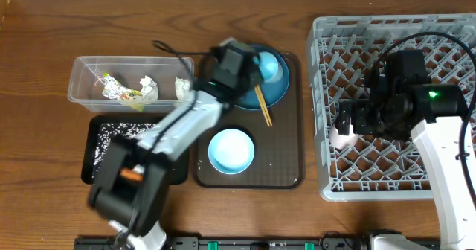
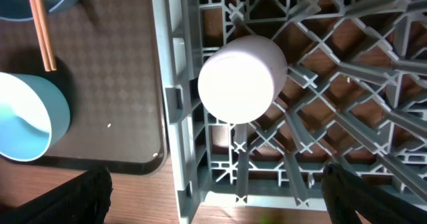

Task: Sort waste into correct bins and load items into the dishwasher rack
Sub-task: 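Close the left gripper on the light blue cup and lift it, then hand the light blue cup from the left gripper to the right gripper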

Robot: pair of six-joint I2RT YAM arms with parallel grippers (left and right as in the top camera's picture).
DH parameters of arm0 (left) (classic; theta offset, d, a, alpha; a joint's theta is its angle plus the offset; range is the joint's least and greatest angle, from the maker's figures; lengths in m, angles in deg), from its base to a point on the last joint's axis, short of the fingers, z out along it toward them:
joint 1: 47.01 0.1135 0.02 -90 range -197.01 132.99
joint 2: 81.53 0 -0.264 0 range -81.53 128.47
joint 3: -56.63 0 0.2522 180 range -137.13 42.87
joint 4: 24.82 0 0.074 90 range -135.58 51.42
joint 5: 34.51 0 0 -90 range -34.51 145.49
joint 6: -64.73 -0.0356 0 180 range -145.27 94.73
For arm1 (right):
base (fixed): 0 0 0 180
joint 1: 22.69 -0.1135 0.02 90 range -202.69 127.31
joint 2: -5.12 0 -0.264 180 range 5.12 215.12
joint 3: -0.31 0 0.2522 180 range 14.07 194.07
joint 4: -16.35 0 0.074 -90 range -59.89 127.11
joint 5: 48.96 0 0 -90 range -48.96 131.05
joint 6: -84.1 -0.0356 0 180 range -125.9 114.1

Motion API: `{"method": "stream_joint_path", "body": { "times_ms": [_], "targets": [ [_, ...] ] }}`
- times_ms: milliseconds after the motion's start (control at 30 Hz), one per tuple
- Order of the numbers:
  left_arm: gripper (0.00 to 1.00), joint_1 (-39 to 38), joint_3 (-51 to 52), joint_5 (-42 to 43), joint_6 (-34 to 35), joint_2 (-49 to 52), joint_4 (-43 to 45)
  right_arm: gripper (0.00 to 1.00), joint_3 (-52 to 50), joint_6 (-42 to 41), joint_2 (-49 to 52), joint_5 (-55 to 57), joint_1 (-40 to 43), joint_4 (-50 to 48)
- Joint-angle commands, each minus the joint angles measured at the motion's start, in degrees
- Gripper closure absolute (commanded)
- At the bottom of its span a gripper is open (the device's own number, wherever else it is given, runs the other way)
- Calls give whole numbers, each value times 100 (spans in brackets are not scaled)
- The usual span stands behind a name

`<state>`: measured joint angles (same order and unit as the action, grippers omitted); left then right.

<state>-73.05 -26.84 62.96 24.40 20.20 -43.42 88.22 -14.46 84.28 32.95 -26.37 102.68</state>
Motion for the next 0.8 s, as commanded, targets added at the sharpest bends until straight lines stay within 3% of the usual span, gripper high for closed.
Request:
{"method": "stream_joint_path", "body": {
  "times_ms": [0, 200, 333, 400, 467, 767],
  "targets": [
    [94, 573, 4, 1563, -160, -804, 48, 1, 68, -59, -61, 76, -72, -63],
    [94, 1742, 4, 4754, -127, -1211, 48, 1, 68, 192, -61, -820, -72, -225],
    [94, 2214, 11, 6339, -68, -1187, 26, 1, 68, 2208, -61, -3836, -72, -568],
    [94, 2238, 11, 6728, -70, -1187, -46, 1, 68, 2826, -61, -5178, -61, -748],
    [94, 2170, 11, 7053, -70, -1187, -66, 1, 68, 2896, -61, -5821, -35, -1005],
    [94, 1598, 11, 7447, -68, -1189, -63, 1, 68, 2896, -61, -6210, -59, -1543]
  ]
}}
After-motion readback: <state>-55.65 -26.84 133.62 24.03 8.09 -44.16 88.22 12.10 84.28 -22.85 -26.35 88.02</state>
